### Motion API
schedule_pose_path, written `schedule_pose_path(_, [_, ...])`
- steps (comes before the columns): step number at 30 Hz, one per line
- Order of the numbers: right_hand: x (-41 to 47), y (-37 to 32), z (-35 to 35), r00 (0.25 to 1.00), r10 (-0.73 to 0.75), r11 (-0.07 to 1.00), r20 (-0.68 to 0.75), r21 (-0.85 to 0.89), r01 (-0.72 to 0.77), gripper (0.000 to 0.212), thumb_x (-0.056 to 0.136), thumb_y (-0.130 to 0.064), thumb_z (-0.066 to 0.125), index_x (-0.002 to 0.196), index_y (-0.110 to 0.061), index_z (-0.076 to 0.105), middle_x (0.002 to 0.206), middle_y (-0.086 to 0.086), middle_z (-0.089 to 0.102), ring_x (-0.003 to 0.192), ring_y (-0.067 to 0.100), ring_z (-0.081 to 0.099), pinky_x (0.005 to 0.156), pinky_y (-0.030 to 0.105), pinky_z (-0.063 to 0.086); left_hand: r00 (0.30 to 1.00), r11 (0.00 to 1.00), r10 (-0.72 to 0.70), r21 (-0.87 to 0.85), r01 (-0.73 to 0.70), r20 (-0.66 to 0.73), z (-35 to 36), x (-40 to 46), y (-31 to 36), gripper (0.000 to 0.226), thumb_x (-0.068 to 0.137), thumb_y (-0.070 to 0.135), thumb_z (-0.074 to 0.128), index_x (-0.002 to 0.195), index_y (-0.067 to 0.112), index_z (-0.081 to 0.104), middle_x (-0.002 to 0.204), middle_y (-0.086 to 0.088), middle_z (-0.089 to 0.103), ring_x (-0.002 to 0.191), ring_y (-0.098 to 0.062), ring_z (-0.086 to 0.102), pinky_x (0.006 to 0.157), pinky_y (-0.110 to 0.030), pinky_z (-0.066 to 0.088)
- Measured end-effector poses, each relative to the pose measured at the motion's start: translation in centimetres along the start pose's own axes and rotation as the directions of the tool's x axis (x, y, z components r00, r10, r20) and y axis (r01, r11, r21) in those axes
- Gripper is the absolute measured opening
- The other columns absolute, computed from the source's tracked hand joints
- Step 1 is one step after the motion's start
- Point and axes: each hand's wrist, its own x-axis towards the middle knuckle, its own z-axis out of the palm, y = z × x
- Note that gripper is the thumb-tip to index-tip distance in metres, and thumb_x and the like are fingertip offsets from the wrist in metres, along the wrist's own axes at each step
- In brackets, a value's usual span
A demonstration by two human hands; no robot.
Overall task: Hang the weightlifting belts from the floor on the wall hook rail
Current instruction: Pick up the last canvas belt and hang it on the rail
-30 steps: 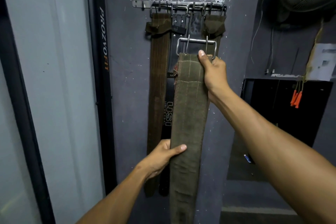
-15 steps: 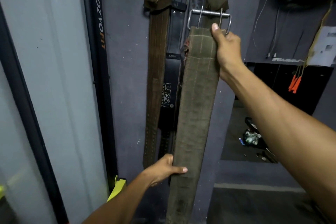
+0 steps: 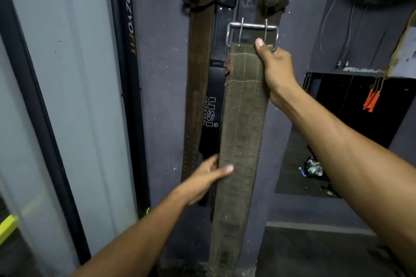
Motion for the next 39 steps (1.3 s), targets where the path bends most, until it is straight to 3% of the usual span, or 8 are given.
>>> schedule_pose_path(2, [-1.4,1.4,0.6,0.999,0.024,1.000,0.049,-0.011,-0.024,0.036,0.104,-0.038,0.062,0.085,-0.008,0.070,0.092,0.015,0.079,0.090,0.028,0.078,0.087,0.042,0.062,0.989,0.987,0.127,-0.089,-0.133,-0.074,1.1,1.1,5.2,0.088,0.084,0.043,0.082,0.153,0.007,0.041,0.144,-0.011,0.063,0.133,-0.025,0.061,0.117,-0.047,0.044])
schedule_pose_path(7, [-4.9,6.1,2.0,0.992,0.077,0.996,0.102,-0.046,-0.073,0.038,0.097,-0.044,0.068,0.092,-0.007,0.077,0.098,0.025,0.078,0.090,0.035,0.076,0.093,0.058,0.058,0.895,0.906,0.354,-0.138,-0.400,-0.271,3.1,2.9,15.1,0.028,0.105,0.025,0.058,0.115,0.002,0.070,0.106,-0.018,0.076,0.094,-0.023,0.075,0.093,-0.041,0.060])
schedule_pose_path(12, [-6.0,7.2,1.3,0.990,0.104,0.993,0.093,-0.058,-0.099,0.038,0.098,-0.047,0.067,0.093,-0.011,0.080,0.095,0.017,0.080,0.097,0.039,0.077,0.094,0.060,0.059,0.873,0.928,0.320,-0.066,-0.368,-0.369,3.0,4.0,14.7,0.043,0.105,0.027,0.059,0.120,-0.013,0.064,0.097,-0.023,0.073,0.085,-0.025,0.073,0.087,-0.041,0.060])
schedule_pose_path(18, [-7.9,7.5,-0.6,0.986,0.119,0.977,0.115,0.165,-0.138,0.041,0.097,-0.038,0.071,0.123,-0.006,0.067,0.119,0.014,0.077,0.109,0.026,0.074,0.101,0.053,0.058,0.857,0.892,0.395,-0.085,-0.444,-0.331,4.3,4.8,16.6,0.021,0.103,0.026,0.062,0.097,0.008,0.071,0.093,-0.017,0.075,0.081,-0.023,0.071,0.084,-0.040,0.060])
schedule_pose_path(24, [-13.0,11.3,-0.5,0.994,0.105,0.994,0.039,0.024,-0.106,0.012,0.102,-0.021,0.066,0.099,-0.023,0.078,0.093,-0.012,0.082,0.095,0.004,0.076,0.083,0.022,0.059,0.853,0.883,0.435,-0.048,-0.466,-0.289,5.3,5.8,17.4,0.020,0.103,0.023,0.061,0.092,0.009,0.070,0.098,-0.022,0.074,0.079,-0.021,0.070,0.079,-0.036,0.058])
schedule_pose_path(28, [-14.0,12.9,-2.3,0.963,0.216,0.965,0.162,0.112,-0.236,0.023,0.097,-0.021,0.071,0.117,-0.011,0.075,0.118,0.009,0.079,0.114,0.026,0.074,0.098,0.039,0.060,0.870,0.892,0.419,-0.059,-0.448,-0.261,5.8,6.3,16.7,0.020,0.103,0.022,0.062,0.092,0.008,0.071,0.105,-0.028,0.075,0.085,-0.026,0.071,0.082,-0.038,0.059])
schedule_pose_path(32, [-17.9,17.0,-3.7,0.851,0.382,0.908,0.360,0.029,-0.419,0.043,0.088,-0.020,0.078,0.127,-0.007,0.069,0.123,0.008,0.077,0.117,0.025,0.073,0.099,0.037,0.060,0.847,0.874,0.456,-0.042,-0.484,-0.272,5.4,6.3,18.8,0.020,0.104,0.022,0.059,0.094,0.007,0.070,0.094,-0.014,0.078,0.078,-0.019,0.073,0.078,-0.035,0.061])
schedule_pose_path(39, [-20.7,20.8,-2.5,0.881,0.436,0.896,0.185,0.002,-0.444,0.020,0.097,-0.018,0.072,0.112,-0.007,0.077,0.110,0.009,0.081,0.108,0.029,0.077,0.091,0.038,0.063,0.841,0.873,0.459,-0.031,-0.487,-0.288,4.9,6.3,19.4,0.020,0.104,0.022,0.060,0.093,0.007,0.070,0.097,-0.018,0.074,0.077,-0.018,0.071,0.077,-0.034,0.060])
